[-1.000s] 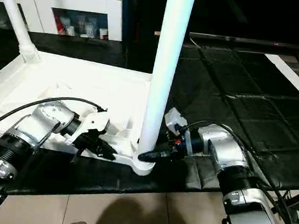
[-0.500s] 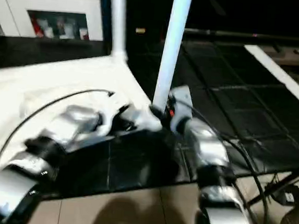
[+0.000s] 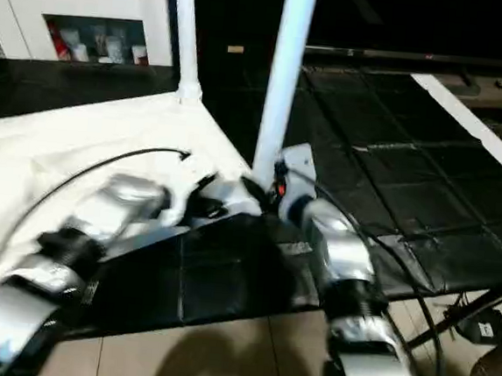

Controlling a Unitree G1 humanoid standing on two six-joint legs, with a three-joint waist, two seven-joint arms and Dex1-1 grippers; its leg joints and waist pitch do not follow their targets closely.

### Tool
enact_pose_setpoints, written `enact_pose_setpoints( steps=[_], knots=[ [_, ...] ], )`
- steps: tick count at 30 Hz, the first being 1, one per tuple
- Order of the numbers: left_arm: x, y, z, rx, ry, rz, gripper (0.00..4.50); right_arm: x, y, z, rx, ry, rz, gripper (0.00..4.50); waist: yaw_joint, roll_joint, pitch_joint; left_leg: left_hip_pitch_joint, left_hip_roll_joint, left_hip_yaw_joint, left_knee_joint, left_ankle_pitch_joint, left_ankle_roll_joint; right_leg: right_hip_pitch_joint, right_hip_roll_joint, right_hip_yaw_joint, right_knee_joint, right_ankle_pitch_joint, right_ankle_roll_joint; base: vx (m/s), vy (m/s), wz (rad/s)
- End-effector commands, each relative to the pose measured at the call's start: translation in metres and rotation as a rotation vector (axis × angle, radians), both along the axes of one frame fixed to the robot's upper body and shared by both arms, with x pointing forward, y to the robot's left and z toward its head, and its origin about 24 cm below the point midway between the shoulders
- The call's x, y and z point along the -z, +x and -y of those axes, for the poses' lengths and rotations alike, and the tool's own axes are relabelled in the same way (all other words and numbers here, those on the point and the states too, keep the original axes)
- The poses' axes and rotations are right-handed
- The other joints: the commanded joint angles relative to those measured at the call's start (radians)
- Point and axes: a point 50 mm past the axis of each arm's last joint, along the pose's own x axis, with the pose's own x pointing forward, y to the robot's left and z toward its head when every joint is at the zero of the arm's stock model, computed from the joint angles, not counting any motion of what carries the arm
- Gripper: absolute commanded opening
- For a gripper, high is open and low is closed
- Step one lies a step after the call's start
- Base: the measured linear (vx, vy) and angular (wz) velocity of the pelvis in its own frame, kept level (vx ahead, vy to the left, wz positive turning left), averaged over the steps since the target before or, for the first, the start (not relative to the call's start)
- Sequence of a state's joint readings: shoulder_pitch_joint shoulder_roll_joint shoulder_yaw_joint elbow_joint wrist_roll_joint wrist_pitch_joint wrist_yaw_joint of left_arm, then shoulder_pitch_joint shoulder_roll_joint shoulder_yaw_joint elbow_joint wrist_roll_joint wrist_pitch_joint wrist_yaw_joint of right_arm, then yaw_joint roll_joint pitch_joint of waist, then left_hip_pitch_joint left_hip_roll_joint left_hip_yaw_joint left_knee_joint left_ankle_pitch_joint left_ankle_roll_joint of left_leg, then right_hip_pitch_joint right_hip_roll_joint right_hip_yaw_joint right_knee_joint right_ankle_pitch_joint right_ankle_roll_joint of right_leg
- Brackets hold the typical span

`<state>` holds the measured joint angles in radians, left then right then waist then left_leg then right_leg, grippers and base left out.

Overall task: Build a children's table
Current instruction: Rotate leg to tighten

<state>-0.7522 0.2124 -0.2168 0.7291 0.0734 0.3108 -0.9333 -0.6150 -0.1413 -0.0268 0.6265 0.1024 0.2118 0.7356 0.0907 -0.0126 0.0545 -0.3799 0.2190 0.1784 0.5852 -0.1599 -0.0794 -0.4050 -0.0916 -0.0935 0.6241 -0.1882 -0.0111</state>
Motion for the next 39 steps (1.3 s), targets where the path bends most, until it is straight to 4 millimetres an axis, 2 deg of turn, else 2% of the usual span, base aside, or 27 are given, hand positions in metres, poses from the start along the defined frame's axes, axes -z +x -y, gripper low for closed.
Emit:
enact_pose_setpoints(
  steps=[1, 5, 7, 8, 10, 12, 17, 20, 22, 24, 28, 30, 33, 35, 38, 39],
  knots=[
    [-0.017, 0.001, 0.008, 0.100, -0.042, 0.075, 0.00, 0.003, -0.011, -0.009, -0.168, 0.024, -0.010, 3.85, 0.007, -0.002, -0.074, 0.016, 0.013, -0.001, -0.060, -0.170, 0.055, 0.061, -0.056, 0.050, -0.070, -0.074, -0.243, 0.000, 0.000, 0.00],
    [-0.017, -0.005, -0.004, 0.226, -0.013, 0.067, 0.00, 0.000, -0.024, 0.010, -0.366, 0.002, 0.006, 4.18, 0.018, -0.003, -0.075, 0.015, 0.016, 0.001, -0.058, -0.174, 0.064, 0.062, -0.055, 0.050, -0.067, -0.061, -0.243, 0.000, 0.000, 0.00],
    [-0.017, -0.008, -0.009, 0.292, 0.000, 0.054, 0.00, -0.002, -0.028, 0.017, -0.417, 0.008, -0.004, 4.42, 0.032, -0.003, -0.075, 0.015, 0.017, 0.001, -0.057, -0.170, 0.066, 0.061, -0.057, 0.049, -0.065, -0.066, -0.244, 0.000, 0.000, 0.00],
    [-0.018, -0.012, -0.014, 0.357, 0.003, 0.031, 0.00, -0.004, -0.030, 0.024, -0.462, -0.009, 0.000, 4.42, 0.031, -0.004, -0.074, 0.015, 0.017, 0.002, -0.057, -0.173, 0.065, 0.060, -0.056, 0.049, -0.066, -0.075, -0.245, 0.000, 0.000, 0.00],
    [-0.019, -0.016, -0.018, 0.423, 0.024, 0.011, 0.00, -0.006, -0.031, 0.029, -0.509, -0.023, 0.006, 4.42, 0.035, 0.002, -0.074, 0.016, 0.020, 0.001, -0.058, -0.188, 0.056, 0.058, -0.058, 0.048, -0.066, -0.099, -0.246, 0.000, 0.000, 0.00],
    [-0.019, -0.020, -0.021, 0.492, 0.056, -0.012, 0.00, -0.009, -0.033, 0.033, -0.572, -0.021, -0.004, 4.42, 0.041, 0.000, -0.073, 0.018, 0.022, 0.002, -0.059, -0.205, 0.048, 0.054, -0.058, 0.049, -0.067, -0.117, -0.248, 0.000, 0.000, 0.00],
    [-0.016, -0.028, -0.025, 0.616, 0.094, -0.054, 0.00, -0.011, -0.037, 0.034, -0.690, -0.026, -0.032, 4.42, 0.057, 0.003, -0.074, 0.023, 0.024, 0.001, -0.060, -0.222, 0.034, 0.051, -0.059, 0.049, -0.066, -0.122, -0.254, 0.000, 0.000, 0.00],
    [-0.013, -0.031, -0.023, 0.651, 0.107, -0.063, 0.00, -0.010, -0.039, 0.031, -0.760, -0.039, -0.055, 4.08, 0.061, 0.000, -0.073, 0.020, 0.023, 0.001, -0.060, -0.222, 0.031, 0.053, -0.061, 0.050, -0.066, -0.134, -0.249, 0.000, 0.000, 0.00],
    [-0.013, -0.033, -0.020, 0.667, 0.100, -0.064, 0.00, -0.006, -0.040, 0.027, -0.813, -0.064, -0.087, 4.05, 0.061, 0.000, -0.073, 0.019, 0.023, 0.000, -0.060, -0.224, 0.029, 0.052, -0.061, 0.049, -0.066, -0.142, -0.248, 0.000, 0.000, 0.00],
    [-0.013, -0.033, -0.018, 0.669, 0.097, -0.062, 0.00, -0.004, -0.040, 0.026, -0.830, -0.071, -0.098, 3.72, 0.062, -0.002, -0.073, 0.019, 0.024, 0.000, -0.060, -0.222, 0.026, 0.051, -0.062, 0.050, -0.066, -0.154, -0.246, 0.000, 0.000, 0.00],
    [-0.013, -0.032, -0.019, 0.655, 0.098, -0.056, 0.00, -0.007, -0.036, 0.022, -0.840, -0.062, -0.093, 3.51, 0.063, -0.006, -0.075, 0.018, 0.023, 0.000, -0.058, -0.203, 0.031, 0.053, -0.061, 0.050, -0.063, -0.137, -0.246, 0.000, 0.000, 0.00],
    [-0.012, -0.031, -0.019, 0.651, 0.098, -0.055, 0.00, -0.007, -0.036, 0.022, -0.844, -0.055, -0.094, 3.28, 0.063, -0.005, -0.075, 0.016, 0.022, 0.000, -0.058, -0.199, 0.035, 0.053, -0.061, 0.049, -0.063, -0.139, -0.246, 0.000, 0.000, 0.00],
    [-0.012, -0.031, -0.021, 0.644, 0.098, -0.054, 0.00, -0.008, -0.036, 0.021, -0.860, -0.048, -0.101, 3.22, 0.063, -0.004, -0.075, 0.018, 0.023, 0.000, -0.058, -0.201, 0.035, 0.052, -0.060, 0.049, -0.063, -0.144, -0.243, 0.000, 0.000, 0.00],
    [-0.012, -0.031, -0.021, 0.638, 0.097, -0.053, 0.00, -0.008, -0.036, 0.021, -0.869, -0.048, -0.104, 2.95, 0.063, -0.004, -0.075, 0.018, 0.023, 0.000, -0.058, -0.201, 0.035, 0.051, -0.060, 0.049, -0.064, -0.144, -0.243, 0.000, 0.000, 0.00],
    [-0.012, -0.030, -0.022, 0.625, 0.092, -0.054, 0.00, -0.007, -0.036, 0.021, -0.868, -0.037, -0.103, 2.85, 0.064, -0.004, -0.076, 0.018, 0.022, 0.000, -0.057, -0.197, 0.034, 0.053, -0.060, 0.049, -0.063, -0.136, -0.245, 0.000, 0.000, 0.00],
    [-0.012, -0.030, -0.022, 0.622, 0.090, -0.054, 0.00, -0.007, -0.036, 0.021, -0.867, -0.033, -0.103, 2.67, 0.064, -0.004, -0.076, 0.018, 0.022, 0.000, -0.057, -0.197, 0.035, 0.052, -0.060, 0.049, -0.063, -0.134, -0.246, 0.000, 0.000, 0.00]
  ],
)
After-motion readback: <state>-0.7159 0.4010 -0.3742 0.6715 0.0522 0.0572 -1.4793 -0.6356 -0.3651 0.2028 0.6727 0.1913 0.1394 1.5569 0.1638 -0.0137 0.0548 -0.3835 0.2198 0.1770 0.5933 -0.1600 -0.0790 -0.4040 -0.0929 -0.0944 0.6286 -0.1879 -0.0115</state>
